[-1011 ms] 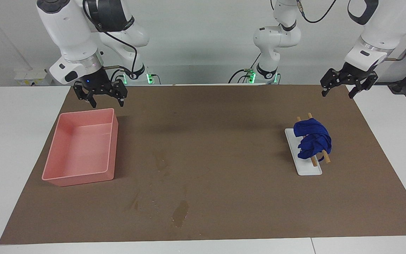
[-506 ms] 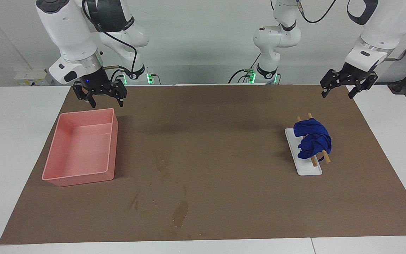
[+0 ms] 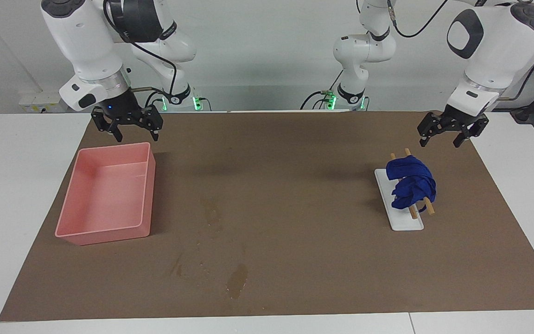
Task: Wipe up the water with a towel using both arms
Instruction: 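Move the left gripper to the blue towel on the white rack, then close the left gripper on the top of the blue towel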
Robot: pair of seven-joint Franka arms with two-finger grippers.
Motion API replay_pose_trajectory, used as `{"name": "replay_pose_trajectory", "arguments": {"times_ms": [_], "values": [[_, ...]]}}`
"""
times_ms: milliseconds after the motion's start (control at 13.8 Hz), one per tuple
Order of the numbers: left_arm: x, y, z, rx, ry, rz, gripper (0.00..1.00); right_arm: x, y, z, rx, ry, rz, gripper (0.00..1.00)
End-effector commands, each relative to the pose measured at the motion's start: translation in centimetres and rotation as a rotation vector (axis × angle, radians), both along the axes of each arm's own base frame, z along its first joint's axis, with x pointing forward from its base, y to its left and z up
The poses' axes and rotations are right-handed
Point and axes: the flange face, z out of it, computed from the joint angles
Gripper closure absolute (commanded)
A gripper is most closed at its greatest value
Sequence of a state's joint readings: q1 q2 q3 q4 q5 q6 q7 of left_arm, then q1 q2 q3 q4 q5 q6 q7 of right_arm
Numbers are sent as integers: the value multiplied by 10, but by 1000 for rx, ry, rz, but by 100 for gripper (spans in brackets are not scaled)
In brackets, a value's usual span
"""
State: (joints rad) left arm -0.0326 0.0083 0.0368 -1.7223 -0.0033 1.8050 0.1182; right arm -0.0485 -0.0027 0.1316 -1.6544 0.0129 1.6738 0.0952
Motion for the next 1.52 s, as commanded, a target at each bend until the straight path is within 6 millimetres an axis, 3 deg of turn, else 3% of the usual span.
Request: {"name": "replay_pose_trajectory", "arguments": {"times_ms": [0, 217, 433, 578, 795, 867, 1084, 1156, 1445], "values": [[6, 9, -41, 18, -7, 22, 0, -2, -2, 2, -3, -1, -15, 0], [7, 21, -83, 16, -20, 47, 0, -2, -2, 2, -3, -1, -14, 0], [-5, 23, -125, 14, -37, 61, 3, -2, -2, 2, -3, -1, -14, 0], [-10, 21, -135, 13, -45, 65, 4, -2, -2, 2, -3, -1, -14, 0], [-9, 18, -137, 13, -44, 56, 13, -2, -2, 2, -3, -1, -14, 0], [-9, 18, -137, 13, -44, 56, 24, -2, -2, 2, -3, -1, -14, 0], [-5, 17, -132, 13, -50, 59, 93, -2, -2, 2, -3, -1, -14, 0], [-3, 18, -129, 13, -51, 60, 100, -2, -2, 2, -3, -1, -14, 0], [1, 16, -111, 15, -50, 60, 100, -2, -2, 2, -3, -1, -14, 0]]}}
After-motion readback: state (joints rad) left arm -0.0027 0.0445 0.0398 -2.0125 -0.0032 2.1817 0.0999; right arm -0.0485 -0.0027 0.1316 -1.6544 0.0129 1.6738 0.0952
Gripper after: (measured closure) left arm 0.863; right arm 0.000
